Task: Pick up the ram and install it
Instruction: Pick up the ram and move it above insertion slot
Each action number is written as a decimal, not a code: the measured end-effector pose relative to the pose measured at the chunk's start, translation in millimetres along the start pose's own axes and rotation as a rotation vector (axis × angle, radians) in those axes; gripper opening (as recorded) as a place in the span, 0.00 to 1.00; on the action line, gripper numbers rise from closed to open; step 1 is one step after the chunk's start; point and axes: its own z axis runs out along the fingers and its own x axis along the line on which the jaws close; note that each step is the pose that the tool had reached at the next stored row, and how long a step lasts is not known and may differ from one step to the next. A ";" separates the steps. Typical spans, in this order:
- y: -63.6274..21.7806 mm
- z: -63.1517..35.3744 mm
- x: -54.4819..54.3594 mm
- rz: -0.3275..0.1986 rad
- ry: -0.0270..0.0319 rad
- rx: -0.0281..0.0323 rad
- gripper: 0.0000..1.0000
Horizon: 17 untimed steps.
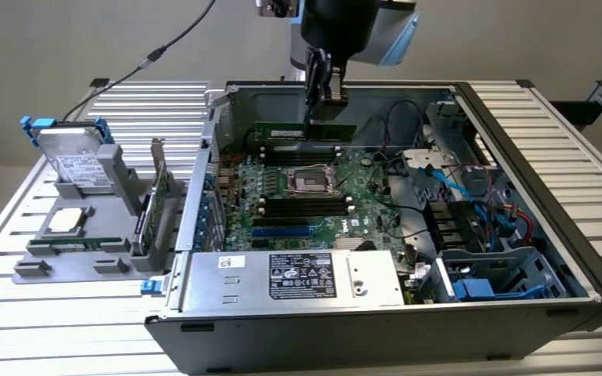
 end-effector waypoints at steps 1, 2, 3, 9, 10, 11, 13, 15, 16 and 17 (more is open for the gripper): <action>-0.5 1.4 0.0 0.006 -0.0015 0.0000 0.15; -0.8 2.9 0.0 0.011 -0.0022 0.0002 0.15; -1.0 4.1 0.0 0.013 -0.0025 0.0008 0.15; -1.9 10.1 -0.1 0.017 -0.0027 0.0126 0.15; -2.0 11.1 -0.1 0.017 -0.0026 0.0144 0.15; -2.1 12.2 -0.1 0.018 -0.0026 0.0162 0.15; -2.4 14.3 -0.1 0.019 -0.0027 0.0198 0.15; -2.7 16.3 -0.2 0.019 -0.0028 0.0241 0.15; -2.8 17.4 -0.2 0.020 -0.0028 0.0264 0.15; -2.9 18.3 -0.2 0.020 -0.0029 0.0286 0.15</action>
